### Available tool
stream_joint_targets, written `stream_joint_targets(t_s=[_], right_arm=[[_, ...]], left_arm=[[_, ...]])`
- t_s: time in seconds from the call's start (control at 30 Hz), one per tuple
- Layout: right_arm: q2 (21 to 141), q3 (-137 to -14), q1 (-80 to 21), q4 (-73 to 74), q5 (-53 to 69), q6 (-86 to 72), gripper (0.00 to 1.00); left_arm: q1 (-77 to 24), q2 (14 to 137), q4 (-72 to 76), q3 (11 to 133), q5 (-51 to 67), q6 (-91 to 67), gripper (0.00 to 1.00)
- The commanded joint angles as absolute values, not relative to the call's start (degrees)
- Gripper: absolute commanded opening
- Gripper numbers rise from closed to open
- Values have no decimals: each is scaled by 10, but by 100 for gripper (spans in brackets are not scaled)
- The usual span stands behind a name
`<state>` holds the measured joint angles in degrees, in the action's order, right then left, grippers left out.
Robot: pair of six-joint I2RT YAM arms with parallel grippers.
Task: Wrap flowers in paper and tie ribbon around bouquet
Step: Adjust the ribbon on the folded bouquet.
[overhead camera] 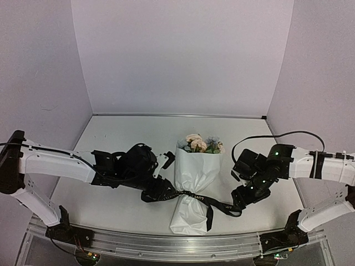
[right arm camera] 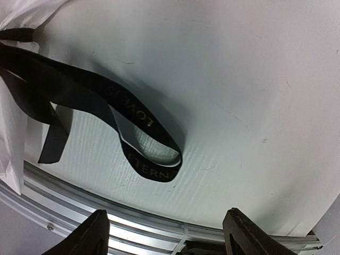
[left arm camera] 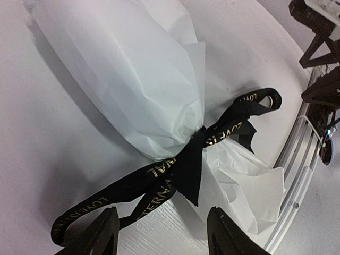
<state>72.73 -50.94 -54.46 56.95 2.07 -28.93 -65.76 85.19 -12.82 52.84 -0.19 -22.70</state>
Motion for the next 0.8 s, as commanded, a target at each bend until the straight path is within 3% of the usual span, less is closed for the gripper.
stream_joint_targets(t_s=[0.0,0.13,0.33,0.63,0.77], right_arm=[[759,-537,-568,537,29,-291,75],[782,-535,-573,509,38,-306,72],[817,-555,-583,481,50,-316,66],[884,-593,-600,440,69,-332,60],[914,-608,-605,430,69,-338,58]], left_arm=[[-658,884,-121,569,31,-180,59],[-659,924,-127,597,37,-165,57],[-658,951,-123,615,46,-161,46],[-659,954,-123,614,62,-159,2],[-659,945,-120,610,61,-160,0]])
